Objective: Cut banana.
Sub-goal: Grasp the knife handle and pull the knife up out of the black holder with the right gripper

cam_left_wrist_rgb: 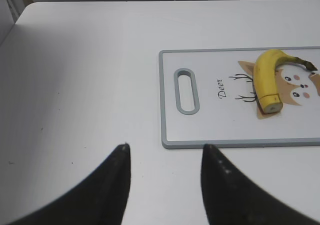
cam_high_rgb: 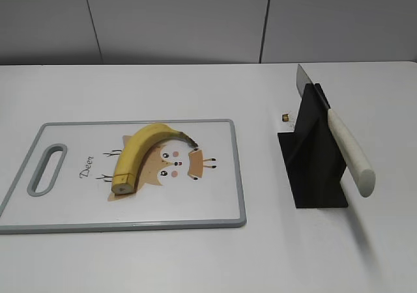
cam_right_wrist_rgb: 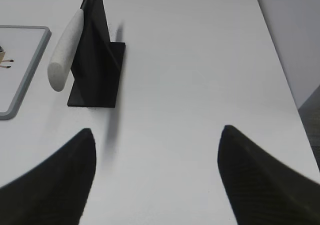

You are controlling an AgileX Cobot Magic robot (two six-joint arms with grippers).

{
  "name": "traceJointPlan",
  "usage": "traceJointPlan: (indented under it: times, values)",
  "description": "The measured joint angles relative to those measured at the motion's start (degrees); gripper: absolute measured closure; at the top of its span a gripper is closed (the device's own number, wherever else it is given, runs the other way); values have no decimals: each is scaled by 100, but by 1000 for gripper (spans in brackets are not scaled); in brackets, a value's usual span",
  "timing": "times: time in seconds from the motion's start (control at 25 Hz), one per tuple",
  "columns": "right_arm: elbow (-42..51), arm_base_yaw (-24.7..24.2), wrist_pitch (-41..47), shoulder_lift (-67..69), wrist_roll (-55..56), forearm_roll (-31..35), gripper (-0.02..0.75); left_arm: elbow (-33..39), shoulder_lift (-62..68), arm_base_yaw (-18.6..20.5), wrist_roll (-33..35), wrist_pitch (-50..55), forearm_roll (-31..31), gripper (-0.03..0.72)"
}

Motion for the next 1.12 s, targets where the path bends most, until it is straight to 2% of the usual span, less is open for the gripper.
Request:
traceJointPlan:
  times: [1.12]
  values:
    - [0, 0, 0, 0, 0, 0, 166, 0, 0, 0, 0, 0, 0, 273]
